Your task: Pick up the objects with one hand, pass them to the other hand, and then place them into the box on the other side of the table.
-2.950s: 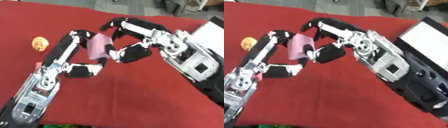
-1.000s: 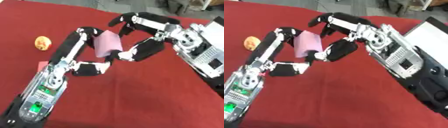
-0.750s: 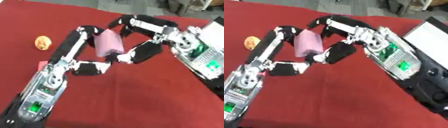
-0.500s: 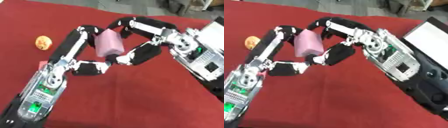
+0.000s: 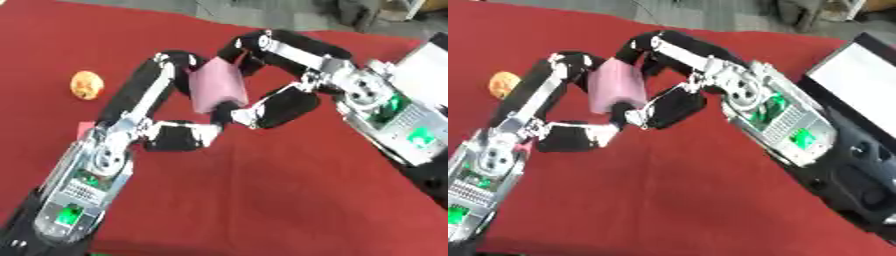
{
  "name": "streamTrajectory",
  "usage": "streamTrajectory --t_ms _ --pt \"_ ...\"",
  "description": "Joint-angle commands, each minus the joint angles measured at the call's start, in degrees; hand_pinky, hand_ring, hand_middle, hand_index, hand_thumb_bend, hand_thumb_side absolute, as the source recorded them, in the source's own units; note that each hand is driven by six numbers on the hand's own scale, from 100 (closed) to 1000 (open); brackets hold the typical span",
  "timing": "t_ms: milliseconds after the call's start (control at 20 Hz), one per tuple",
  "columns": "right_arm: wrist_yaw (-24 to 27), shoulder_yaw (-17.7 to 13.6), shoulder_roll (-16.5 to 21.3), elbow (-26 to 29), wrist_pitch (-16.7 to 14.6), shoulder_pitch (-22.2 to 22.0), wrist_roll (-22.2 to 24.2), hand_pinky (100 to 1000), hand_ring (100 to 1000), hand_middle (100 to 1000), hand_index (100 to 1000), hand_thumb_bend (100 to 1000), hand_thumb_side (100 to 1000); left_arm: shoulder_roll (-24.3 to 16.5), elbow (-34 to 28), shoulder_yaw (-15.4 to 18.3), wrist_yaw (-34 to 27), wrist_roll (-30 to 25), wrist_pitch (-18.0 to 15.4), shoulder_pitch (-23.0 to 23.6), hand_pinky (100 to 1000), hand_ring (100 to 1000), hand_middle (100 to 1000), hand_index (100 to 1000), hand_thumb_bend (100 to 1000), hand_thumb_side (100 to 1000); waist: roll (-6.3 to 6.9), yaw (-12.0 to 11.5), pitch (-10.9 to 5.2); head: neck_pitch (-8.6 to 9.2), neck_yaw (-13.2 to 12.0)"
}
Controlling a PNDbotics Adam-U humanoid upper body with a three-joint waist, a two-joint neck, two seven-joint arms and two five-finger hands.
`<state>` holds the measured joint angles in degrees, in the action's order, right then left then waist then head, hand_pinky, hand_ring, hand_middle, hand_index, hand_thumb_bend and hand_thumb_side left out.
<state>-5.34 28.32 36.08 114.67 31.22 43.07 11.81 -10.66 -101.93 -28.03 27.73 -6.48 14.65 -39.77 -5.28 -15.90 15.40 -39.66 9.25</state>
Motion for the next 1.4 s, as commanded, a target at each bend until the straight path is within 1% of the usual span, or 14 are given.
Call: streamTrajectory --t_ms 50,150,200,300,350,400,450,550,700,800,950,1100,1250,1400 --pt "0.79 -0.97 1.25 -0.07 0.52 0.56 -2.59 754 599 596 534 100 100 0.61 -1.65 -0.32 -0.39 -0.18 -0.13 -0.91 595 480 332 365 100 100 0.29 0.10 -0.83 -0.01 0.17" --pt "1.15 -0.82 1.25 -0.07 0.51 0.45 -3.53 743 553 553 482 100 100 0.72 -1.65 -0.39 -0.94 -0.15 -0.22 -0.87 602 488 357 387 100 100 0.29 0.12 -0.81 -0.03 0.19" --pt "1.36 -0.78 1.26 -0.07 0.46 0.40 -3.97 734 521 527 452 100 100 0.74 -1.65 -0.39 -1.26 -0.14 -0.30 -0.86 622 500 378 405 100 100 0.29 0.12 -0.81 -0.04 0.22" --pt "1.76 -0.66 1.33 -0.07 0.22 0.34 -4.59 724 500 502 417 100 100 0.75 -1.62 -0.34 -1.80 0.01 -0.46 -0.83 644 520 422 446 100 100 0.30 0.11 -0.81 -0.11 0.29" --pt "1.96 -0.62 1.35 -0.07 0.05 0.34 -4.78 719 492 492 404 100 100 0.76 -1.58 -0.31 -1.99 0.15 -0.52 -0.82 650 530 440 463 123 100 0.30 0.10 -0.82 -0.13 0.31" --pt "2.13 -0.59 1.38 -0.07 -0.12 0.35 -4.92 711 479 475 385 100 100 0.78 -1.51 -0.29 -2.21 0.28 -0.55 -0.80 668 565 486 507 187 133 0.30 0.09 -0.83 -0.12 0.33" --pt "2.26 -0.57 1.42 -0.07 -0.24 0.35 -5.02 709 477 473 382 100 100 0.81 -1.43 -0.29 -2.48 0.35 -0.56 -0.80 678 580 505 526 211 149 0.30 0.08 -0.84 -0.10 0.35" --pt "2.43 -0.56 1.51 -0.07 -0.28 0.28 -5.24 704 471 460 365 100 100 0.81 -1.33 -0.29 -2.96 0.33 -0.60 -0.79 712 645 588 617 328 257 0.28 0.07 -0.86 -0.11 0.40" --pt "2.57 -0.62 1.68 -0.07 -0.28 0.16 -5.76 699 467 448 352 100 100 0.79 -1.23 -0.24 -3.36 -0.18 -0.58 -0.79 738 706 660 710 448 386 0.26 0.03 -0.88 -0.13 0.40" --pt "2.63 -0.61 1.81 -0.07 -0.27 0.09 -5.96 699 467 444 349 100 100 0.77 -1.19 -0.27 -3.55 -0.74 -0.55 -0.79 749 734 689 736 532 454 0.26 0.01 -0.89 -0.19 0.41" --pt "2.53 -0.66 2.10 -0.07 -0.29 -0.12 -6.17 697 465 436 344 100 100 0.70 -1.10 -0.34 -3.89 -1.96 -0.73 -0.72 763 759 713 757 635 510 0.27 0.03 -0.90 -0.22 0.42" --pt "2.35 -0.82 2.43 -0.07 -0.33 -0.29 -6.27 696 463 427 339 100 100 0.57 -1.04 -0.39 -3.92 -3.66 -1.31 -0.71 775 774 723 768 675 516 0.34 0.07 -0.91 -0.21 0.44" --pt "2.19 -1.07 2.68 -0.07 -0.29 -0.44 -6.46 695 462 424 336 100 100 0.49 -0.93 -0.28 -3.50 -5.30 -1.84 -0.66 784 786 730 784 688 519 0.43 0.14 -0.90 -0.26 0.50" --pt "2.18 -1.55 2.92 -0.07 -0.36 -0.54 -6.74 694 460 421 335 100 100 0.49 -0.71 0.30 -2.39 -4.66 -0.87 -0.52 783 785 729 788 678 524 0.51 0.22 -0.87 -0.31 0.55"
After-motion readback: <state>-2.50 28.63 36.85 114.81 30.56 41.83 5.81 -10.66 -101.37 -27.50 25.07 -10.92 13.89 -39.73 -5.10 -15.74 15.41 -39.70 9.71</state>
